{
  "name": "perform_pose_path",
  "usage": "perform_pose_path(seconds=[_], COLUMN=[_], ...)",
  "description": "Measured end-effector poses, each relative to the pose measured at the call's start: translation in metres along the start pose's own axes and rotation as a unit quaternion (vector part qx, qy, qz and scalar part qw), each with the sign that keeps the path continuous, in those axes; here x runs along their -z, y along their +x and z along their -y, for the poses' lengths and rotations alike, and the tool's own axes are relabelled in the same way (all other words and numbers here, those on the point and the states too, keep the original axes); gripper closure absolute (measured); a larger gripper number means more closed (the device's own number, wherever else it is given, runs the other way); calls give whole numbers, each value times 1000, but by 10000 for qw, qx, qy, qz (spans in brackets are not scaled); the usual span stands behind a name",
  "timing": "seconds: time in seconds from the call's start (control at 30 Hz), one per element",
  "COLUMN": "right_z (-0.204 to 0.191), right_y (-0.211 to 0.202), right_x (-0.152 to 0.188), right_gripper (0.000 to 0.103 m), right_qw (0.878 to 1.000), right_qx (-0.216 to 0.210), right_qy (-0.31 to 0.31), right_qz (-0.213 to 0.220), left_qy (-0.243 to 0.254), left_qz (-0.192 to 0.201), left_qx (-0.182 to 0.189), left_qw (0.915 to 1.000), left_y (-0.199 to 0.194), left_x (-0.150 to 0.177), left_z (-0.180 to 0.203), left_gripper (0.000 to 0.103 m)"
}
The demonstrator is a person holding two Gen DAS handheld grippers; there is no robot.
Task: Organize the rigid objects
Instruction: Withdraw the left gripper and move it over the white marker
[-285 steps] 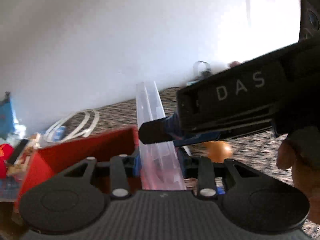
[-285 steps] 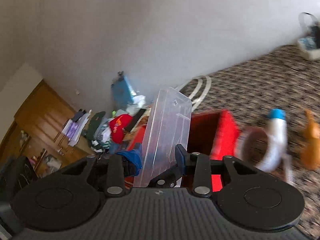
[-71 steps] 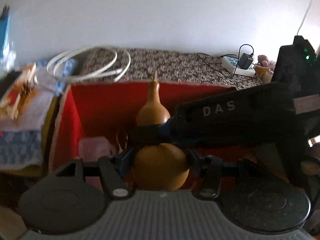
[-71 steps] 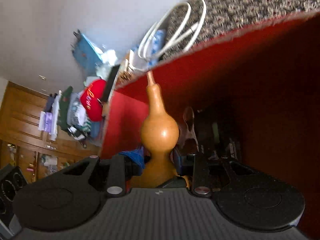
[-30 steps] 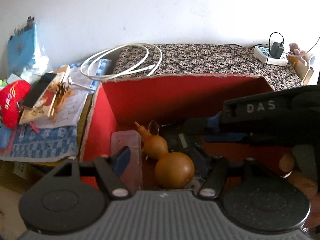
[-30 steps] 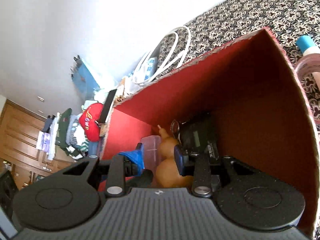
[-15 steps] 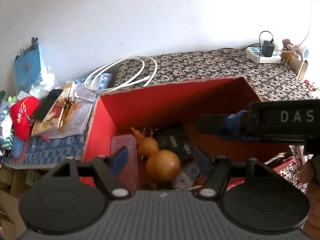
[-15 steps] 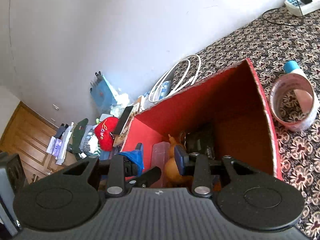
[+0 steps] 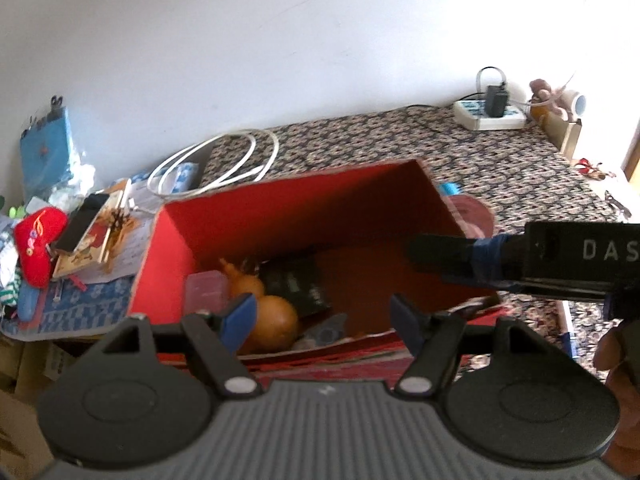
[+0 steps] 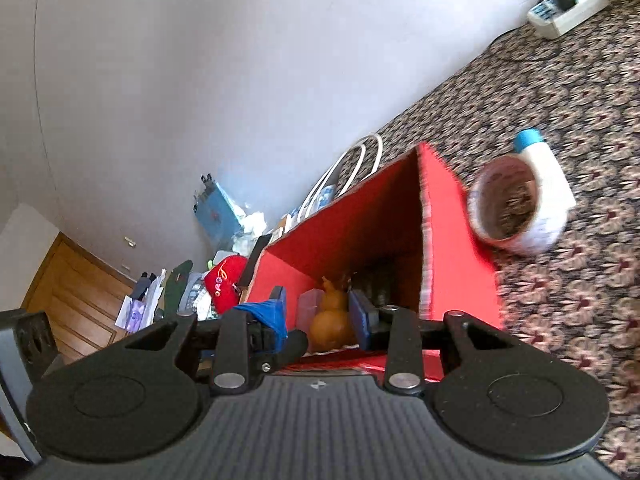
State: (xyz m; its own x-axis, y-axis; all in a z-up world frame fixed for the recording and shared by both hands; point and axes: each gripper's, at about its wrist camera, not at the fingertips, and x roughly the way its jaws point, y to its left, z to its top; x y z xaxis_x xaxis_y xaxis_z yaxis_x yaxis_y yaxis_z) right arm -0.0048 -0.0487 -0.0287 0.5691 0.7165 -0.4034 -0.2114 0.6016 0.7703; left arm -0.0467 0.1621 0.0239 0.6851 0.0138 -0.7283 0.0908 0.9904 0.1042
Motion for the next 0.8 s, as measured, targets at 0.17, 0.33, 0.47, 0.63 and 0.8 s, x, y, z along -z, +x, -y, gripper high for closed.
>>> perform_pose_path(seconds=[0.17, 0.33, 0.47, 0.63, 0.8], right_z=[24, 50, 72, 105, 135], right_y=[-34, -65, -83, -99, -104], right_x=[-6, -10, -12, -15, -17], right_gripper=[85, 87, 88, 88, 88], right_qw=[9998, 9987, 9970, 9940, 9898], right_qx=[157, 428, 677, 966, 1372], right_qy=[108, 194, 222, 374, 315], right_qz=[80, 197, 312, 343, 207], left_qy=[152, 284, 417, 636, 812], left_qz=[89, 118, 139, 146, -51], left_qx=[156, 293, 464, 724, 1000], left_qw=[9997, 9991, 9980, 9952, 9917], left_y=[-8, -9, -10, -5, 14], left_x=[-3, -5, -6, -5, 3], left_z=[32, 65, 94, 131, 165], left_gripper=[31, 31, 31, 30, 30])
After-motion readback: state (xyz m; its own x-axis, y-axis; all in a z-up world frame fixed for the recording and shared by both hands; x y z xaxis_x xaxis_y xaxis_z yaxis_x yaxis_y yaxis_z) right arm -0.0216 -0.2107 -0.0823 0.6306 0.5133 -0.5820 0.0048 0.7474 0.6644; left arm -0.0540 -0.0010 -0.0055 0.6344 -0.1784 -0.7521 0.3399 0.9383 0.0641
